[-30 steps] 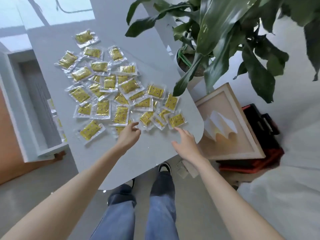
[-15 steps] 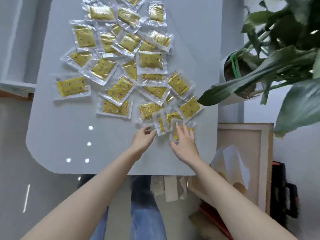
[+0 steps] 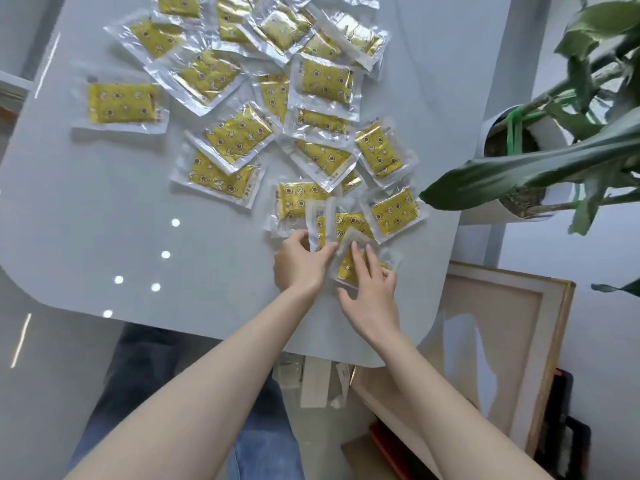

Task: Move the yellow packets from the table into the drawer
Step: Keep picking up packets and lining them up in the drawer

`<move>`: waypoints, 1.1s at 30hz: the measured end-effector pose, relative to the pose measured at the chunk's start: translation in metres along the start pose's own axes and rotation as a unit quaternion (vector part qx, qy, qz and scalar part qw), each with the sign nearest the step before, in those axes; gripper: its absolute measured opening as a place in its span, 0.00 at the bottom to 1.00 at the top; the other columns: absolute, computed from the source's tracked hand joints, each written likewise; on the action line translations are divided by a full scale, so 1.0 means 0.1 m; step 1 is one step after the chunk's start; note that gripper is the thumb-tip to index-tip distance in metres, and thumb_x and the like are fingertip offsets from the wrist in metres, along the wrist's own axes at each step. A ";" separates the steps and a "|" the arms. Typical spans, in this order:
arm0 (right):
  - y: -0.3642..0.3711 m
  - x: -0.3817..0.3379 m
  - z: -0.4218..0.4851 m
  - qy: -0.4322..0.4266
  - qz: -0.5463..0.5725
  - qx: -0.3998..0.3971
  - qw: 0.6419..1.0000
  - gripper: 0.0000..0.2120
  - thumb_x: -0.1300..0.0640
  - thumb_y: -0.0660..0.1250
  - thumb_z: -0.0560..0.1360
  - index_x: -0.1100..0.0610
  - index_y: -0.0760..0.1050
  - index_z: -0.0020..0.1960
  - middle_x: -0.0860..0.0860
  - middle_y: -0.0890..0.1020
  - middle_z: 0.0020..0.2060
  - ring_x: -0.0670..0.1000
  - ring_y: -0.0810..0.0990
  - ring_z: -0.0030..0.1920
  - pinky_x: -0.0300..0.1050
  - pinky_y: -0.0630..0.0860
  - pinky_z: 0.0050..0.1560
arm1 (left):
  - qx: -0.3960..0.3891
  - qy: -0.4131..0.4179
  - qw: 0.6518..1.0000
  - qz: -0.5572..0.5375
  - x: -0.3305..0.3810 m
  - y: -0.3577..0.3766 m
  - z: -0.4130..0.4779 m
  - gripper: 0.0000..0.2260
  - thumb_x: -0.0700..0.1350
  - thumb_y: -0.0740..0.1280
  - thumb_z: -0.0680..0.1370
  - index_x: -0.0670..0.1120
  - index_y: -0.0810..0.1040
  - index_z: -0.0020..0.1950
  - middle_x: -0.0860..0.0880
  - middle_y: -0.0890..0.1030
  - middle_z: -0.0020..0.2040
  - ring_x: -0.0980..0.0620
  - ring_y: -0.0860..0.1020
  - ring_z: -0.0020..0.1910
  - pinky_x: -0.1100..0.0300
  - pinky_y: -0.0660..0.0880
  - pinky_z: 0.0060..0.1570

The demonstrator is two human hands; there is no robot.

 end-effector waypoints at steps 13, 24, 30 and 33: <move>-0.17 0.03 0.04 0.007 0.022 0.051 0.998 0.42 0.46 0.70 0.73 0.50 0.50 0.78 0.47 0.59 0.75 0.52 0.59 0.71 0.48 0.70 0.63 | 0.006 0.046 0.998 -0.029 0.16 -0.15 -0.01 0.16 0.51 0.74 0.70 0.45 0.75 0.28 0.50 0.72 0.25 0.53 0.68 0.27 0.62 0.63 0.29; -0.12 0.02 0.12 0.043 -0.049 0.070 0.995 0.27 0.45 0.75 0.66 0.54 0.69 0.59 0.52 0.69 0.57 0.54 0.66 0.61 0.46 0.66 0.59 | -0.040 0.113 0.981 -0.153 0.26 -0.58 0.00 0.05 0.45 0.71 0.74 0.48 0.80 0.38 0.48 0.80 0.36 0.50 0.77 0.38 0.54 0.78 0.44; -0.10 -0.02 0.08 0.062 -0.019 0.021 0.998 0.25 0.44 0.75 0.68 0.52 0.62 0.50 0.50 0.77 0.50 0.55 0.76 0.53 0.49 0.66 0.50 | -0.095 0.146 0.965 -0.198 0.43 -0.68 -0.08 0.06 0.41 0.65 0.79 0.43 0.72 0.42 0.48 0.75 0.41 0.55 0.76 0.40 0.62 0.81 0.40; -0.11 -0.06 -0.01 0.075 0.005 -0.006 0.997 0.18 0.46 0.72 0.71 0.54 0.66 0.46 0.53 0.79 0.47 0.58 0.77 0.48 0.46 0.68 0.42 | -0.084 0.150 0.968 -0.185 0.45 -0.82 -0.12 0.09 0.42 0.64 0.80 0.46 0.70 0.40 0.49 0.76 0.40 0.53 0.76 0.42 0.62 0.81 0.40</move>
Point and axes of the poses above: each hand's wrist, its own z-axis towards the middle knuckle, its own y-axis out of the palm, x = y × z, the point moved 7 cm from there along z, towards the middle knuckle
